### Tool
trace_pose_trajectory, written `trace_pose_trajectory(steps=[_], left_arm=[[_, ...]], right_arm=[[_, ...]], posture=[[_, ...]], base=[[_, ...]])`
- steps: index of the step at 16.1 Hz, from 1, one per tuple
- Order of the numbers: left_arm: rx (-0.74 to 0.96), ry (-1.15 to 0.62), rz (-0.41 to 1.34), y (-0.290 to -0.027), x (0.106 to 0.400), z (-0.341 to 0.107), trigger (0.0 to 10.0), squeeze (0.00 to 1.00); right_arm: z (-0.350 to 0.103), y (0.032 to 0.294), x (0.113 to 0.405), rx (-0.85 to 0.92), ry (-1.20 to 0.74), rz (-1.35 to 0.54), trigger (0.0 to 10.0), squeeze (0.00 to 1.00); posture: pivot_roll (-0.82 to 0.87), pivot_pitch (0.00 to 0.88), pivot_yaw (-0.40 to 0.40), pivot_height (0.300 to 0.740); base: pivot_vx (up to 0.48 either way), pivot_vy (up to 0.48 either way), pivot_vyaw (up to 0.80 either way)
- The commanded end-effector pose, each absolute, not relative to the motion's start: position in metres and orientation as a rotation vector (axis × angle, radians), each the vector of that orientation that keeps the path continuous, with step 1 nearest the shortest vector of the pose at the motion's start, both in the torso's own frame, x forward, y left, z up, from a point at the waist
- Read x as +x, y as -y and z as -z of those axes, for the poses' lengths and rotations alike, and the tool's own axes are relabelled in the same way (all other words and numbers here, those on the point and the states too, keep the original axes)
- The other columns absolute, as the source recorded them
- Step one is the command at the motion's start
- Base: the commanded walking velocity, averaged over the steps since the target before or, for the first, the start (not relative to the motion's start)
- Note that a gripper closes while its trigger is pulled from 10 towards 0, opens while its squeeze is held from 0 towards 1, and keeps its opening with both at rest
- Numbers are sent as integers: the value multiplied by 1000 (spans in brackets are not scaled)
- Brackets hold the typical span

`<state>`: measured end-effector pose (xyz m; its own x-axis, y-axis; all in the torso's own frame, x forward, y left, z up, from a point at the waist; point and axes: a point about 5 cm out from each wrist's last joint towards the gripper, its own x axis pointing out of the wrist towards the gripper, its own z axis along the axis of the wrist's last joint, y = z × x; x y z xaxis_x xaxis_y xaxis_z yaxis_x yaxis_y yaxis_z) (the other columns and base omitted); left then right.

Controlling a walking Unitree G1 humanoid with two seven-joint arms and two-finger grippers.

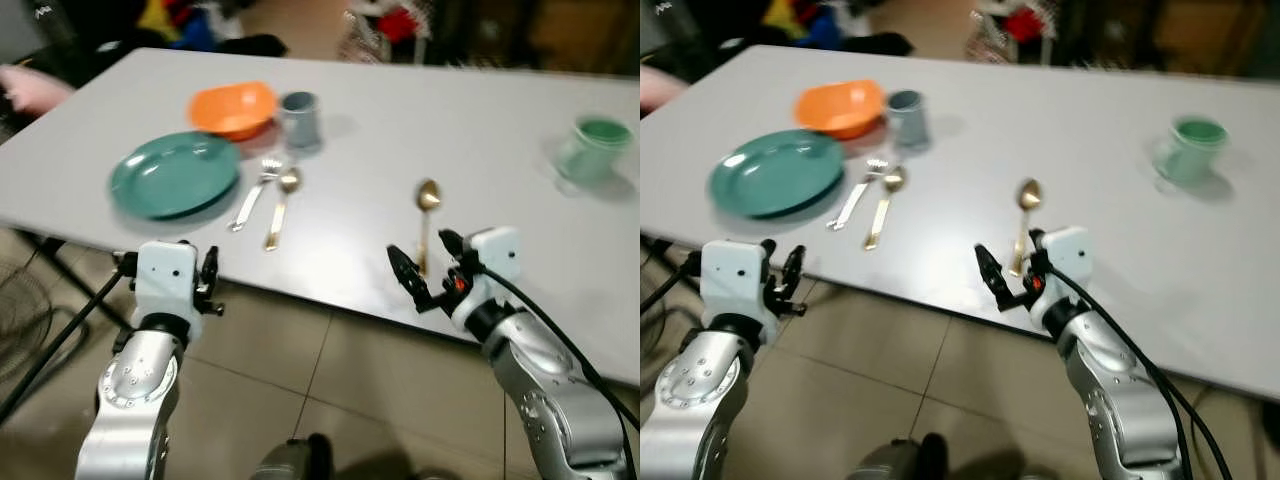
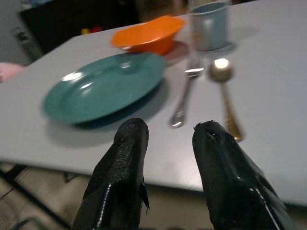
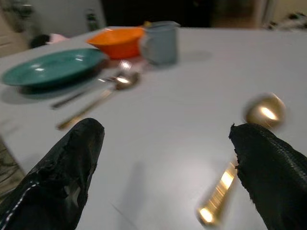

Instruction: Setting the table

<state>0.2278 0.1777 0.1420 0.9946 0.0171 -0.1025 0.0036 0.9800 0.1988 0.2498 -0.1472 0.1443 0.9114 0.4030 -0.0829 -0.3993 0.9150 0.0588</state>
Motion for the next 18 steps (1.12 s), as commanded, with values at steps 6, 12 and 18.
trace_pose_trajectory(steps=[6,12,18], left_arm=[[182,-130,-84,-187,208,-137,10000,0],[209,-97,-37,-194,218,-144,10000,0],[283,-48,-65,-183,212,-163,10000,0]], right_arm=[[-147,154,255,-17,-162,-434,10000,0],[-189,194,241,-73,-152,-392,10000,0],[-168,179,243,37,-137,-320,10000,0]], posture=[[-101,1,50,740],[-258,53,76,740],[-67,64,146,740]], base=[[0,0,800],[0,0,800],[0,0,800]])
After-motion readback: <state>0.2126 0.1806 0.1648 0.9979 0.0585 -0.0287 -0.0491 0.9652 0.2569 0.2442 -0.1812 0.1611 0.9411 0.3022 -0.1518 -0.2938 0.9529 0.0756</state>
